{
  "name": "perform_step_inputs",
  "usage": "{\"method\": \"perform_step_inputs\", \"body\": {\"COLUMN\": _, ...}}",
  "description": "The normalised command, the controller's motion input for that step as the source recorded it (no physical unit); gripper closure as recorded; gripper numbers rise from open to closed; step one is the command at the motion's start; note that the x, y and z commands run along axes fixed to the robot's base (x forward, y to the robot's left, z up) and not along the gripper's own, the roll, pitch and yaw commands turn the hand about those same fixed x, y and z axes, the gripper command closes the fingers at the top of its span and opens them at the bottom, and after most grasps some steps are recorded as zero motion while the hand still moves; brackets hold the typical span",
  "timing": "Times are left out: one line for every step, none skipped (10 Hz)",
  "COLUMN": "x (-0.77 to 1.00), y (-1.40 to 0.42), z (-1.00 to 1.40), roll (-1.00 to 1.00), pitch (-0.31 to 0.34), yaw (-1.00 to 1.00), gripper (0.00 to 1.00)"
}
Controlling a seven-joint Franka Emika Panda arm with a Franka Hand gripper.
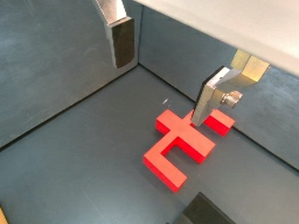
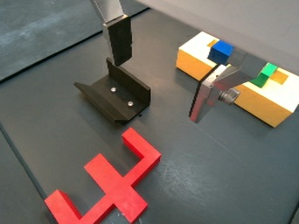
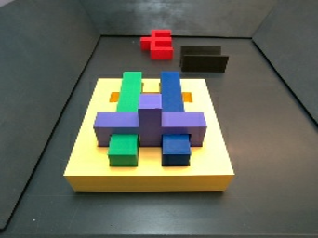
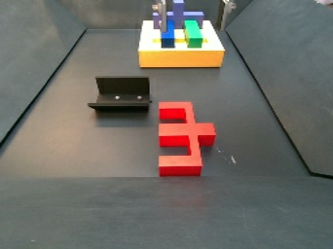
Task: Pick up the red object. Move up. Place the red object on the fixture. Regrasp the red object. Move to above the board. Insert the red object.
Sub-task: Pick up the red object.
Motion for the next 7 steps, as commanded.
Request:
{"method": "perform_step_inputs", "body": {"x": -0.26, "y": 0.41, "z": 0.00, "roll": -0.03, "pitch": 0.000, "yaw": -0.43, "gripper": 0.00}}
{"method": "perform_step_inputs", "body": {"x": -0.44, "y": 0.38, "z": 0.00, "roll": 0.00, "pitch": -0.014, "yaw": -0.51, "gripper": 0.00}}
{"method": "perform_step_inputs", "body": {"x": -0.29, "y": 0.22, "z": -0.02, "roll": 0.00, "pitch": 0.000, "yaw": -0.72, "gripper": 0.00}}
{"method": "perform_step_inputs", "body": {"x": -0.15, "y": 0.13, "z": -0.09, "roll": 0.00, "pitch": 0.000, "yaw": -0.85, "gripper": 0.00}}
{"method": "perform_step_inputs", "body": {"x": -0.13, "y": 0.07, "z": -0.09, "roll": 0.00, "pitch": 0.000, "yaw": -0.90, "gripper": 0.00}}
{"method": "perform_step_inputs", "body": {"x": -0.09, "y": 0.00, "z": -0.18, "roll": 0.00, "pitch": 0.000, "yaw": -0.98, "gripper": 0.00}}
{"method": "perform_step_inputs", "body": {"x": 0.00, "y": 0.06, "z": -0.27, "roll": 0.00, "pitch": 0.009, "yaw": -0.95, "gripper": 0.00}}
